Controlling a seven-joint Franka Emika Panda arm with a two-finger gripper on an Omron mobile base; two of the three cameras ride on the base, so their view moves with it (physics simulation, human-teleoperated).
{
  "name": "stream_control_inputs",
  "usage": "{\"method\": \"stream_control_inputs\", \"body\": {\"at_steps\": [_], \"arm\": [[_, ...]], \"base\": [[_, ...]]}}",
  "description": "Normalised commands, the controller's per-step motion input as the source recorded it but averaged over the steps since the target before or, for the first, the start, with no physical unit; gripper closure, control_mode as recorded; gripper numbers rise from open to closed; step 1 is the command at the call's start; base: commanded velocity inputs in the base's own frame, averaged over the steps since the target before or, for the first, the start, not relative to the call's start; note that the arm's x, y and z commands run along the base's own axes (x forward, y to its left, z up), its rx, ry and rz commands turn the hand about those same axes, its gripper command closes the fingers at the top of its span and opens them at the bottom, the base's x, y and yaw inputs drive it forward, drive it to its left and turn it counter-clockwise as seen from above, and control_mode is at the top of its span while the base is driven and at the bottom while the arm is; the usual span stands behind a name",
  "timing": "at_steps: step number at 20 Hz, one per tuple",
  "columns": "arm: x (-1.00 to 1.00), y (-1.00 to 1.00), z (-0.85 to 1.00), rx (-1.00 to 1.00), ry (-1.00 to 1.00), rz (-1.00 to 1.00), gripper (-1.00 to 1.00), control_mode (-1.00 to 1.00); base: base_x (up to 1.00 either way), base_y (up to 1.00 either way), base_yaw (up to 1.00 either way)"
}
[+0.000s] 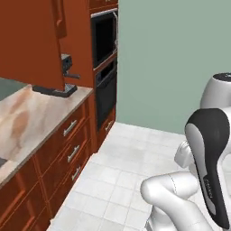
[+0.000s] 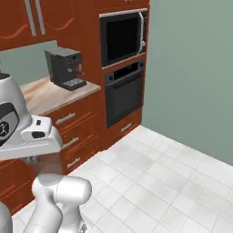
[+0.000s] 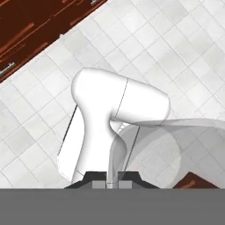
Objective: There is a bowl on the dining counter. Grab a lemon wedge from the fridge and place it in the bowl. Then get the liquor bottle and glass cup from the cabinet and place them next to the bowl.
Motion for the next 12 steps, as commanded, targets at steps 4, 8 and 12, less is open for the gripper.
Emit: {"method": "stream_control_inputs", "body": {"at_steps": [4,8,12], "arm": [[0.0,0.0,0.0,0.0,0.0,0.0,1.0,1.0],[0.0,0.0,0.0,0.0,0.0,0.0,1.0,1.0],[0.0,0.0,0.0,0.0,0.0,0.0,1.0,1.0]], "base": [[0.0,-0.73,-0.81],[0.0,-0.78,-0.8],[0.0,-0.81,-0.8]]}}
